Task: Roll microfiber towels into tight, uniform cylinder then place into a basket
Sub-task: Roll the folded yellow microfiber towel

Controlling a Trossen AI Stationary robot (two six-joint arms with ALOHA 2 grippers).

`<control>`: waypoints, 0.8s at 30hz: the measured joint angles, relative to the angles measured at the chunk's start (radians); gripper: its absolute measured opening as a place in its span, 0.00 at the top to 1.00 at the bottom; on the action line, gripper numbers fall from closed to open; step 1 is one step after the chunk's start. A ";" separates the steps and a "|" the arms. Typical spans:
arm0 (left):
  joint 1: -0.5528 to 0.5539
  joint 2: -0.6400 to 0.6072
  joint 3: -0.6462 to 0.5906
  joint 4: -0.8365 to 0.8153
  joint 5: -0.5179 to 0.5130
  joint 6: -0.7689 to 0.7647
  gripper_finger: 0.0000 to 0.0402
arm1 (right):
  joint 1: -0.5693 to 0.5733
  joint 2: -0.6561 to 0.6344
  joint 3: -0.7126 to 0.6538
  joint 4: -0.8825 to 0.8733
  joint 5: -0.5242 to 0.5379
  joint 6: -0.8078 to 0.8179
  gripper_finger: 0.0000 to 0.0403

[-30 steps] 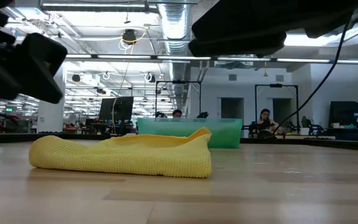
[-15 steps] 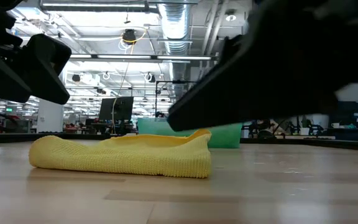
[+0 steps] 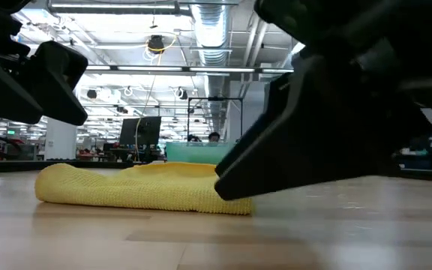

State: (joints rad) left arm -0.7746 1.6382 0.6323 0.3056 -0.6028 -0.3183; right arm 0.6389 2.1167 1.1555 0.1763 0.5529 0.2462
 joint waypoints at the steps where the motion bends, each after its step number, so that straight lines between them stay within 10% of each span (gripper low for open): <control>1: 0.000 0.000 0.000 0.000 -0.002 0.000 0.53 | -0.002 0.000 0.001 -0.006 0.000 0.008 0.47; 24: 0.044 0.000 0.000 0.048 0.136 -0.044 0.53 | -0.020 0.000 0.000 -0.076 -0.026 0.088 0.49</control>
State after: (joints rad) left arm -0.7304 1.6386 0.6323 0.3532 -0.4669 -0.3625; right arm 0.6189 2.1162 1.1553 0.1008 0.5274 0.3339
